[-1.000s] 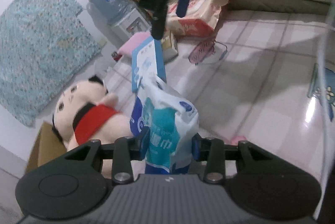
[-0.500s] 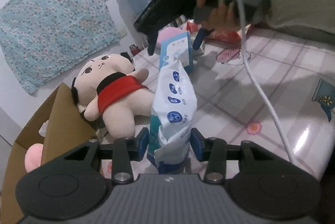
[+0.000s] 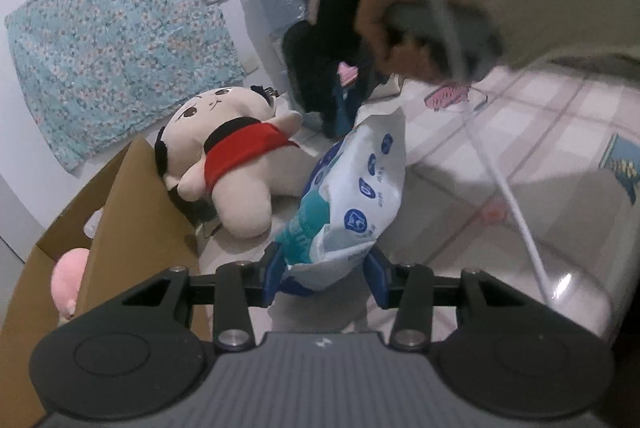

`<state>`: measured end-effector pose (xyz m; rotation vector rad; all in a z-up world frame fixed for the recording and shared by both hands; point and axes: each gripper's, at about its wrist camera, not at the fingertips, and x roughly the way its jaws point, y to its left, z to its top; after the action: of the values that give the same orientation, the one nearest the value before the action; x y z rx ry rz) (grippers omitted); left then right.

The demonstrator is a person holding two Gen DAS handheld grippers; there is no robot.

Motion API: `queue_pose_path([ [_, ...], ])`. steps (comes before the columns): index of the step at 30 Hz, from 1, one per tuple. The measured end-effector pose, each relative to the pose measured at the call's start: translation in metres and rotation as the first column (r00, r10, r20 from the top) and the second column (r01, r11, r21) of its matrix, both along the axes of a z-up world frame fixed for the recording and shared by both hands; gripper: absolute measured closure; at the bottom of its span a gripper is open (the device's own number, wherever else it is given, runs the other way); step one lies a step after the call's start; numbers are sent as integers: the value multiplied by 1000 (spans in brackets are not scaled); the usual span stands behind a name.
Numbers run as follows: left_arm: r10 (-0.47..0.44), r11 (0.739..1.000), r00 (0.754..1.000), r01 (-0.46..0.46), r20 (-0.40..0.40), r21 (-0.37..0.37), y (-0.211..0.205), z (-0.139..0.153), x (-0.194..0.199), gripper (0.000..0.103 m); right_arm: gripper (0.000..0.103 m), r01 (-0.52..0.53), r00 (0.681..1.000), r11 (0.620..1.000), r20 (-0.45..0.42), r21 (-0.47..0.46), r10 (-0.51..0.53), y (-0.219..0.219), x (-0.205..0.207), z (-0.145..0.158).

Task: Organize soft objects
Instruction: 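Grasp the blue bandage box with the right tool while the left tool lifts the wipes, then carry the wipes pack with the left tool while the right tool carries the blue box to the cardboard box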

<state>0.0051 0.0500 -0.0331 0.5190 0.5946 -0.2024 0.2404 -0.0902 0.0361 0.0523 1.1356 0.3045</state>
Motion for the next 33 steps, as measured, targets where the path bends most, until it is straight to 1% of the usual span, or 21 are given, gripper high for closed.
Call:
queue_pose_path([
  [1, -1, 1000, 1000, 1, 1, 7, 0, 0, -2, 57, 84, -12, 1000, 1000, 2, -14, 12, -3, -7, 1],
  [2, -5, 1000, 1000, 5, 1, 4, 0, 1, -4, 57, 84, -15, 1000, 1000, -3, -9, 15, -8, -11, 1],
  [5, -6, 999, 1000, 6, -15, -35, 3, 6, -11, 57, 84, -16, 1000, 1000, -24, 2, 16, -30, -26, 5],
  [7, 1, 999, 1000, -2, -31, -45, 3, 9, -14, 57, 84, -12, 999, 1000, -34, 0, 12, -44, -35, 8],
  [10, 6, 1000, 999, -7, -31, -27, 2, 13, -22, 57, 84, -20, 999, 1000, -45, 11, 21, -62, -48, 8],
  [12, 3, 1000, 999, -4, -35, -28, 1, 17, -27, 55, 84, -33, 998, 999, -51, 22, 34, -71, -59, 9],
  [15, 7, 1000, 999, -8, -33, -27, -2, 25, -34, 55, 84, -47, 997, 998, -63, 37, 49, -85, -78, 12],
  [17, 16, 1000, 1000, -16, -21, -3, -5, 28, -39, 55, 84, -45, 996, 998, -70, 49, 48, -92, -90, 14],
  [18, 17, 1000, 1000, -17, -19, 2, -5, 30, -40, 55, 84, -61, 996, 997, -67, 48, 64, -93, -94, 13],
  [20, 19, 1000, 999, -19, -28, -3, -6, 32, -41, 55, 84, -79, 995, 996, -62, 43, 82, -99, -106, 14],
  [23, 22, 1000, 998, -23, -57, -19, -8, 33, -42, 55, 84, -86, 993, 995, -76, 58, 91, -109, -120, 17],
  [25, 27, 999, 996, -30, -81, -37, -9, 34, -43, 54, 84, -101, 992, 993, -76, 56, 105, -115, -131, 18],
  [28, 30, 998, 994, -36, -101, -57, -10, 35, -46, 49, 84, -124, 988, 990, -82, 60, 129, -121, -144, 22],
  [31, 38, 997, 994, -44, -103, -58, -11, 37, -48, 48, 84, -149, 984, 988, -90, 51, 153, -123, -153, 27],
  [33, 45, 997, 993, -51, -108, -58, -11, 37, -47, 44, 84, -166, 981, 985, -89, 48, 170, -126, -158, 30],
])
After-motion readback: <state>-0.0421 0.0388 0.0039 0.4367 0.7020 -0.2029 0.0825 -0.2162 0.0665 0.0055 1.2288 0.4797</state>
